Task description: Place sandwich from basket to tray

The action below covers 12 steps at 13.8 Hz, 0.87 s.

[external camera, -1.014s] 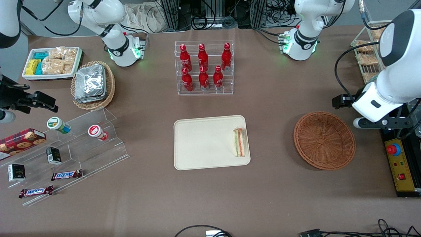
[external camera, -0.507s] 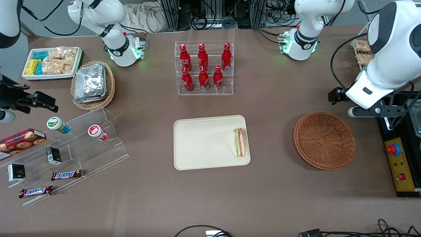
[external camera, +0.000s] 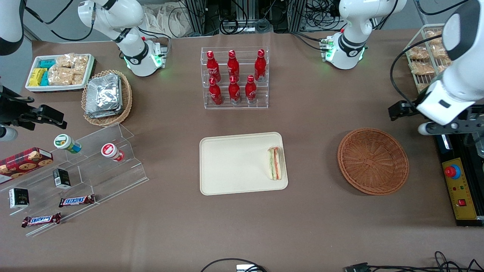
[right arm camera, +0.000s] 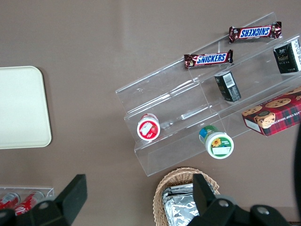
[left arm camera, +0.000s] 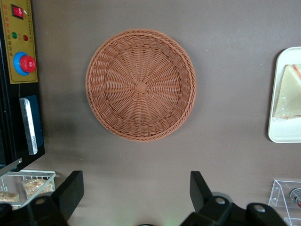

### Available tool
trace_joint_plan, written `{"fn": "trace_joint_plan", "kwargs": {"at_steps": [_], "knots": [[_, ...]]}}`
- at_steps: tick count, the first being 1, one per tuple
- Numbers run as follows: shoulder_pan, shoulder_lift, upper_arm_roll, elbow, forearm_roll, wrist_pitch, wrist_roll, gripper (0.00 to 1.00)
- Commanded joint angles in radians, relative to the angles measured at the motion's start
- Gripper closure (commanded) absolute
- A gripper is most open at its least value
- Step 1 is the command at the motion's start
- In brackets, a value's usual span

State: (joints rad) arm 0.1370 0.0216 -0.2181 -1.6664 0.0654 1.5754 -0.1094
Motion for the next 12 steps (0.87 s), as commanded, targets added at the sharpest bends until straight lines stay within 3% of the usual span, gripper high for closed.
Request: {"fn": "trace_joint_plan", "kwargs": {"at_steps": [1, 12], "knots": [[0.027, -0.020, -0.009, 0.008, -0.021, -0.009, 0.040, 0.00], [0.027, -0.005, -0.001, 0.030, -0.022, -0.031, 0.048, 0.00]]}}
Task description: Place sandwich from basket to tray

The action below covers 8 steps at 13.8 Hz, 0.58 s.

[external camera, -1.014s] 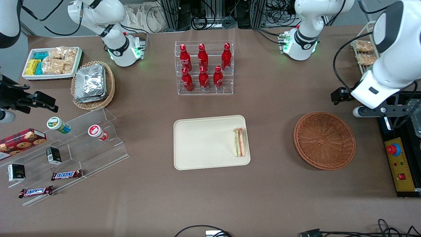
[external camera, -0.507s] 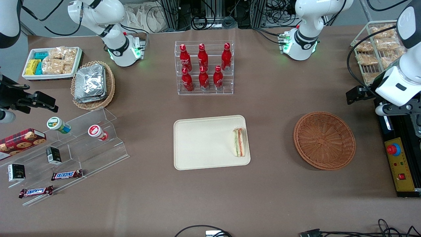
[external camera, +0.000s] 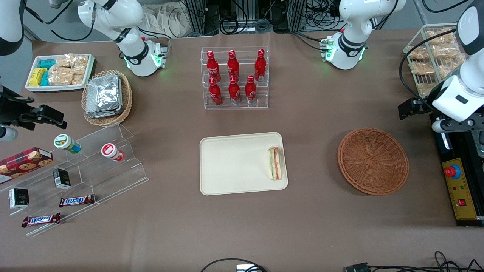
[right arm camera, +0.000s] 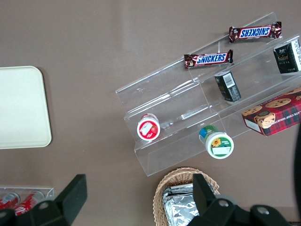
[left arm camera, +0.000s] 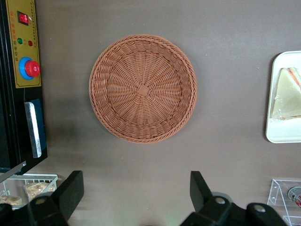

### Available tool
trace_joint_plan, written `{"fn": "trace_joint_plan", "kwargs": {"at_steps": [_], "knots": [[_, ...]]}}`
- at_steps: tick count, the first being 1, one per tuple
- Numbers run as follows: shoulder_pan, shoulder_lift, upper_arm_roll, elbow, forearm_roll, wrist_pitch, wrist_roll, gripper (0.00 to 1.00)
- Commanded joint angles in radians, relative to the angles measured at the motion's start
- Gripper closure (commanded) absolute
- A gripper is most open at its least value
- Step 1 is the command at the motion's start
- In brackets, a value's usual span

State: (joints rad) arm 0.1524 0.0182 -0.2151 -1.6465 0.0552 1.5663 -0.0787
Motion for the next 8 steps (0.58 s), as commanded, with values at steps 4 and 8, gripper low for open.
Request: {"fn": "trace_joint_plan", "kwargs": {"at_steps": [4, 8], "knots": [[0.012, -0.001, -0.004, 0.008, -0.018, -0.022, 0.016, 0.00], [0.012, -0.001, -0.004, 0.008, -0.018, -0.022, 0.016, 0.00]]}}
